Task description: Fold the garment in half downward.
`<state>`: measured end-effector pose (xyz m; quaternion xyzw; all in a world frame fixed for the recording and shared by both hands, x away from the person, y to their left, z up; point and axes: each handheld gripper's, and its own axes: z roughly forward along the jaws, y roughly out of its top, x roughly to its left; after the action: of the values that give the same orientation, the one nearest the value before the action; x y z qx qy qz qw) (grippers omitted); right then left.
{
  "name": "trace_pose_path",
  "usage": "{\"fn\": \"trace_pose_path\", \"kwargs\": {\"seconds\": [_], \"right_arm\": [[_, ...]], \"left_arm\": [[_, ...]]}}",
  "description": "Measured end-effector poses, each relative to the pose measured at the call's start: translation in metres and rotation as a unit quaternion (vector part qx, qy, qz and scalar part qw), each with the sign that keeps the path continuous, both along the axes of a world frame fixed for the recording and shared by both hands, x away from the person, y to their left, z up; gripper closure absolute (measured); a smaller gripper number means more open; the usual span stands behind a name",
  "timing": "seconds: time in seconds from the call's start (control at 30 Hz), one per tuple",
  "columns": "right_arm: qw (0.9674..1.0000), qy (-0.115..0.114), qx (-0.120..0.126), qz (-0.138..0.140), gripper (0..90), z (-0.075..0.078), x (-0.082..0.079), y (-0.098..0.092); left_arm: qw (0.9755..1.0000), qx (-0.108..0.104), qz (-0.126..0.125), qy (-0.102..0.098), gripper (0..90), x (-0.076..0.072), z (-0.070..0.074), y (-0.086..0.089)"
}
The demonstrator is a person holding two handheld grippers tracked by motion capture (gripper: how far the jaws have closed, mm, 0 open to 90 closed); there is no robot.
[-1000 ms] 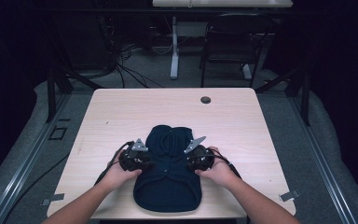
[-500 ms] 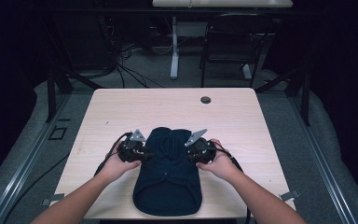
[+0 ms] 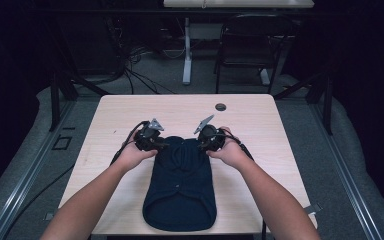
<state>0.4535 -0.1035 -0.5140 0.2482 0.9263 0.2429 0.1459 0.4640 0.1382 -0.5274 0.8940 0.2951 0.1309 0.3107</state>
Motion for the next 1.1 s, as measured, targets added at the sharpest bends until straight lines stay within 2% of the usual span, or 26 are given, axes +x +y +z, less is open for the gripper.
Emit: {"fn": "trace_pose_path", "kwargs": {"seconds": [0.07,0.17,0.3,0.37,0.53,0.57,0.6,0.7,0.77,0.8,0.9,0.93,1.1], "right_arm": [[1.0,0.003,-0.001,0.0,71.4,-0.002,0.006,0.002],[0.9999,0.005,0.001,-0.016,70.4,-0.008,0.014,0.004],[0.9994,0.01,-0.011,-0.032,67.8,-0.017,0.023,0.003],[0.9991,0.01,-0.007,-0.04,64.9,-0.02,0.027,0.0],[0.9967,0.025,0.03,-0.071,61.1,-0.024,0.035,-0.008],[0.997,0.03,0.018,-0.069,60.6,-0.022,0.037,-0.01],[0.9963,0.031,0.025,-0.076,60.2,-0.024,0.038,-0.01],[0.996,0.043,0.023,-0.076,58.9,-0.026,0.039,-0.01],[0.9959,0.046,0.019,-0.075,58.3,-0.03,0.039,-0.008],[0.9961,0.05,0.008,-0.073,57.9,-0.03,0.039,-0.008],[0.9947,0.06,0.01,-0.083,56.7,-0.036,0.04,-0.006],[0.9946,0.066,0.0,-0.08,56.7,-0.035,0.041,-0.006],[0.994,0.073,0.004,-0.081,60.4,-0.037,0.041,-0.005]], "left_arm": [[1.0,-0.001,0.002,-0.001,64.7,0.006,-0.003,-0.002],[0.9999,0.011,0.004,0.0,65.1,0.014,-0.007,-0.005],[0.9999,0.015,0.004,-0.002,64.5,0.022,-0.008,-0.007],[0.9998,0.013,0.013,-0.003,62.9,0.026,-0.009,-0.008],[0.9994,0.02,0.027,0.007,59.7,0.032,-0.016,-0.008],[0.9993,0.023,0.028,0.008,59.4,0.032,-0.017,-0.008],[0.9992,0.024,0.029,0.009,59.2,0.032,-0.019,-0.008],[0.999,0.027,0.032,0.015,58.6,0.033,-0.022,-0.007],[0.9988,0.029,0.036,0.017,57.9,0.034,-0.024,-0.008],[0.9988,0.029,0.035,0.019,57.6,0.034,-0.025,-0.009],[0.9985,0.037,0.033,0.022,57.5,0.034,-0.027,-0.01],[0.9984,0.036,0.035,0.026,57.6,0.034,-0.028,-0.009],[0.9981,0.034,0.034,0.039,60.4,0.034,-0.031,-0.008]]}}
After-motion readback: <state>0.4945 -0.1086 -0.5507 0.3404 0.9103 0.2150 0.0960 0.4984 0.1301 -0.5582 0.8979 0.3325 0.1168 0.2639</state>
